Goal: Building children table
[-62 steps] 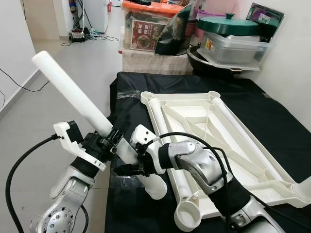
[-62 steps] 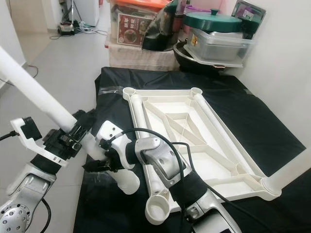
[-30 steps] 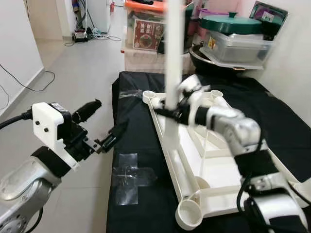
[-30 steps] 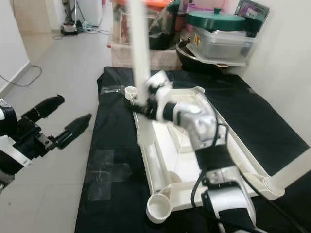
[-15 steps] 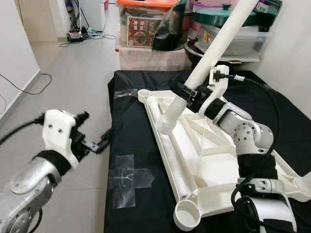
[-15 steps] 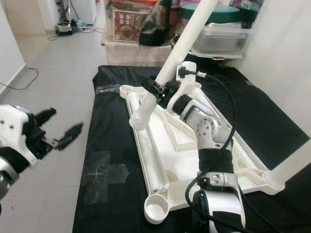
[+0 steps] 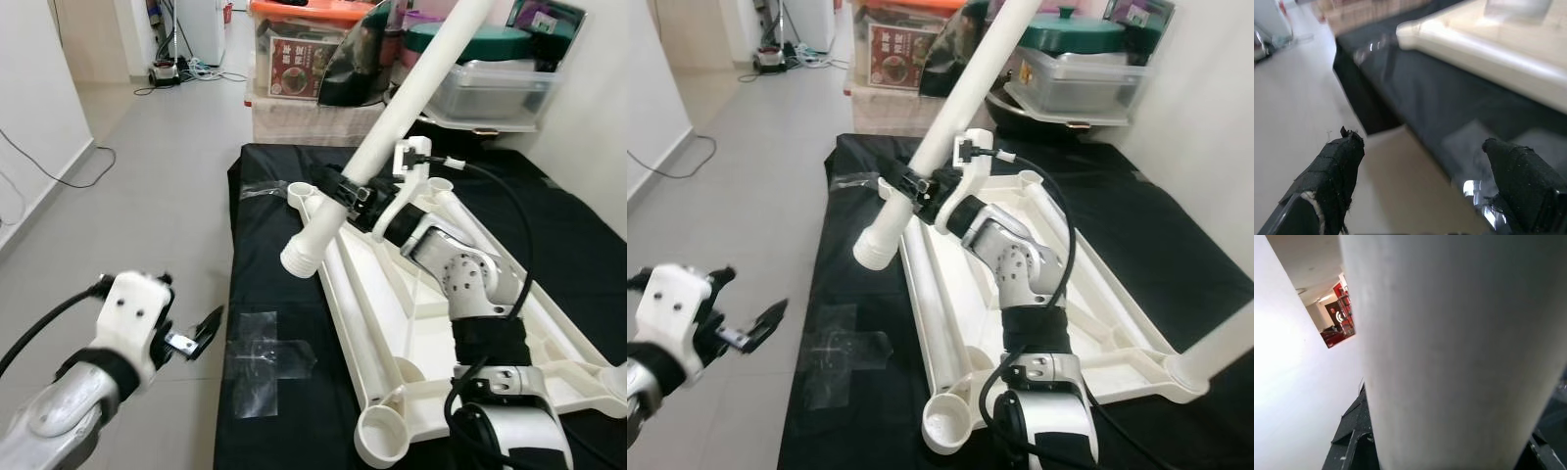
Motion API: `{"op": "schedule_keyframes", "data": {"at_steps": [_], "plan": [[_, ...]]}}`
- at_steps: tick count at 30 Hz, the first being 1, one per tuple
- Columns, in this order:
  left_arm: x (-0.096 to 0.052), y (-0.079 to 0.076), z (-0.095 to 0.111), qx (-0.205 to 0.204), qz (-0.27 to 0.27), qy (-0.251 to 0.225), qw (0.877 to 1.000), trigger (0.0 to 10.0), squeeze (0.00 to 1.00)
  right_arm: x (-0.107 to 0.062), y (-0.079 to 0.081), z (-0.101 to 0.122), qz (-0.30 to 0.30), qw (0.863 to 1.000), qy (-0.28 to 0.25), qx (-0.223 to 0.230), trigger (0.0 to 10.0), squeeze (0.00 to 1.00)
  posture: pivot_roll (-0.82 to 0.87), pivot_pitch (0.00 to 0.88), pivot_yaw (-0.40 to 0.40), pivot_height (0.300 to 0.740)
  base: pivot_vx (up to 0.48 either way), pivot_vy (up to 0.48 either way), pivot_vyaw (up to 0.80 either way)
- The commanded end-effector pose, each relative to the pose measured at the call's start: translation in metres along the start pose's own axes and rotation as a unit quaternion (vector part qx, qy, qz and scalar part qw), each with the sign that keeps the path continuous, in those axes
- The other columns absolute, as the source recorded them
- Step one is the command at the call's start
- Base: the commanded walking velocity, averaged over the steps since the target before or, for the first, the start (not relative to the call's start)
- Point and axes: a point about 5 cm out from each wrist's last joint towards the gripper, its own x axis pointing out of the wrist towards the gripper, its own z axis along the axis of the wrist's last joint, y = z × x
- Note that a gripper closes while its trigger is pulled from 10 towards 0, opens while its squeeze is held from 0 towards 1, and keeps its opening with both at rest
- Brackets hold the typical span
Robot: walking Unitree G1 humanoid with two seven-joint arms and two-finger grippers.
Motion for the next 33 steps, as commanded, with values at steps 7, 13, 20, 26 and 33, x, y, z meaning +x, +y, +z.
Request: {"op": "schedule_keyframes", "data": {"at_steps": [7,13,20,26,33], "plan": [[-0.018,0.029,-0.013,0.019,0.059,0.019,0.998,10.0,0.0,-0.003,-0.014,0.013,-0.047,0.998,-0.025,0.014,0.0,0.0,0.14,0.0,-0.094,0.74,0.0,0.0,0.0],[-0.012,0.023,-0.013,0.02,0.055,0.007,0.998,10.0,0.0,-0.002,-0.01,0.005,-0.043,0.999,-0.019,0.021,0.0,0.0,0.13,0.0,-0.09,0.74,0.0,0.0,0.0],[-0.008,0.017,-0.012,0.02,0.041,-0.004,0.999,10.0,0.0,-0.002,-0.005,0.001,-0.036,0.999,-0.016,0.025,0.0,0.0,0.12,0.0,-0.087,0.74,0.0,0.0,0.0],[0.002,0.008,-0.004,-0.034,0.051,-0.046,0.997,10.0,0.0,-0.004,-0.006,-0.005,-0.046,0.999,-0.003,0.011,0.0,0.0,0.11,0.0,-0.083,0.74,0.0,0.0,0.0],[0.017,-0.018,-0.002,-0.075,0.031,-0.087,0.993,10.0,0.0,-0.008,0.002,-0.017,-0.051,0.999,0.005,-0.005,0.0,0.0,0.09,0.0,-0.077,0.74,0.0,0.0,0.0]]}}
